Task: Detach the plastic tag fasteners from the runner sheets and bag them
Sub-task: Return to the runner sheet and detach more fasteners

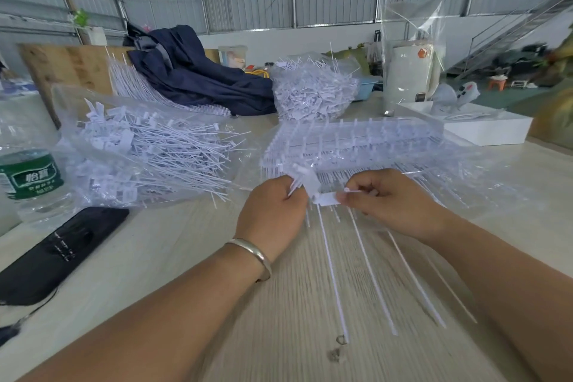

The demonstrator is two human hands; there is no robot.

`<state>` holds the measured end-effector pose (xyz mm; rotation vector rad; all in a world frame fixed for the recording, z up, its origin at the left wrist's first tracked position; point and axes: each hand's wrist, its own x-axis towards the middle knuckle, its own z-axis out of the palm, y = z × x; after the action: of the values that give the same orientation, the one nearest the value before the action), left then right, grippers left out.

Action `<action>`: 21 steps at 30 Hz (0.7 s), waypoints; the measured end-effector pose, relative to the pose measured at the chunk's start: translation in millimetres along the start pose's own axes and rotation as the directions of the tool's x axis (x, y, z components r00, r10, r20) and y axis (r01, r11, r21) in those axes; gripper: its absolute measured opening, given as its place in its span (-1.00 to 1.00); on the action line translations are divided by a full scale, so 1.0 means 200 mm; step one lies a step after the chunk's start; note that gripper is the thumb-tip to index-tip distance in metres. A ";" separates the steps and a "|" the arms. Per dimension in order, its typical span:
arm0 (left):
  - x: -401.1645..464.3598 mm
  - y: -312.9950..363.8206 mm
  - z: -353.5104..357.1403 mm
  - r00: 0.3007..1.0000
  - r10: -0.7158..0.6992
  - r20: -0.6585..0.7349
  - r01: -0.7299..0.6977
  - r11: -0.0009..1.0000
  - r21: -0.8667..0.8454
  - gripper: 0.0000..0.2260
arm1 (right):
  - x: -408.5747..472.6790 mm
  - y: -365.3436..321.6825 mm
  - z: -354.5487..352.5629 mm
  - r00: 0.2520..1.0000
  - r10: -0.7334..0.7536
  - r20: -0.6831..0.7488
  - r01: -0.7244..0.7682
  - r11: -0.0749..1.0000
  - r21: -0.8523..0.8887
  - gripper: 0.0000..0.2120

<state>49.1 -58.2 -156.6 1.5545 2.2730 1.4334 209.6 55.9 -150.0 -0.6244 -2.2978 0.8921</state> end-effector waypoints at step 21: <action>0.02 0.06 -0.12 0.927 -0.155 0.342 0.350 0.684 -0.639 -0.61 | 0.00 -0.03 -0.10 0.999 -0.028 -0.015 0.029 0.997 0.068 -0.88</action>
<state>44.1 -70.7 -132.5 1.0463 1.4423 1.6044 222.2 60.5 -132.5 -0.5651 -2.2489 0.9451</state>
